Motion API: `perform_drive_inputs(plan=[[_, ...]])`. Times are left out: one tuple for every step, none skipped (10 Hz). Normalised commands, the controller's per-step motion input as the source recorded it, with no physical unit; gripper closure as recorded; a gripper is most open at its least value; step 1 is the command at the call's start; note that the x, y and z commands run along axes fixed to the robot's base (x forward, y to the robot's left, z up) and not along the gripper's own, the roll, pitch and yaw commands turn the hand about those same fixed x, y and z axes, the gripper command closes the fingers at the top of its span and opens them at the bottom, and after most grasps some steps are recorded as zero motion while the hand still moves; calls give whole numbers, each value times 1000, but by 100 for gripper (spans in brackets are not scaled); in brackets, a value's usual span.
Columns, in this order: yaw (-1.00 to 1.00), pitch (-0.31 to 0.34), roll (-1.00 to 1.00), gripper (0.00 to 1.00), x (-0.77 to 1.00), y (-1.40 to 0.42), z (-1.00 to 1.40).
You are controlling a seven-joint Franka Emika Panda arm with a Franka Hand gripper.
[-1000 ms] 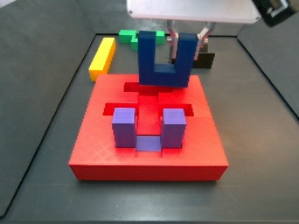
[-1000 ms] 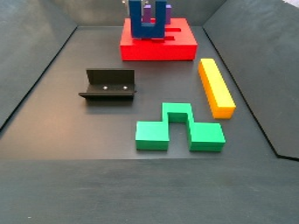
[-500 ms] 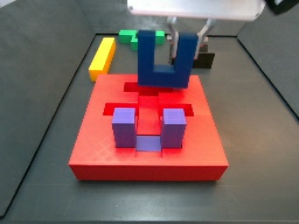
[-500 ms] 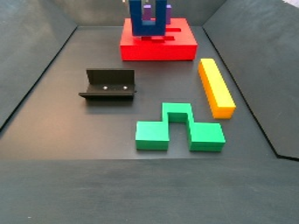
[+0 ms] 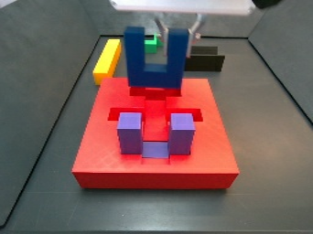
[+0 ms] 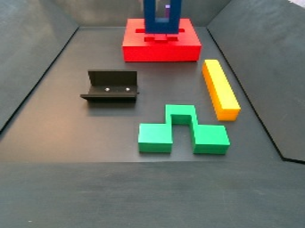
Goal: Pick up the blue object. Move up. Move to above the board. Insert the blue object.
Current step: Insert the blue object.
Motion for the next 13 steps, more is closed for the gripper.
perform_drive_inputs(plan=[[214, -226, 140, 100, 6, -9, -183], [280, -226, 134, 100, 174, 0, -189], [266, -220, 153, 100, 177, 3, -94], [234, -180, 179, 100, 177, 51, 0], [120, -49, 364, 100, 131, 0, 0], [37, -11, 427, 100, 17, 0, 0], [9, -21, 216, 100, -54, -77, 0], [0, -27, 120, 100, -66, -83, -46], [0, 0, 64, 100, -120, -123, -211], [0, -16, 4, 100, -91, -91, -340], [0, -20, 0, 100, -86, -34, -320], [0, 0, 0, 100, 0, 0, -151], [0, 0, 0, 100, 111, 117, -29]])
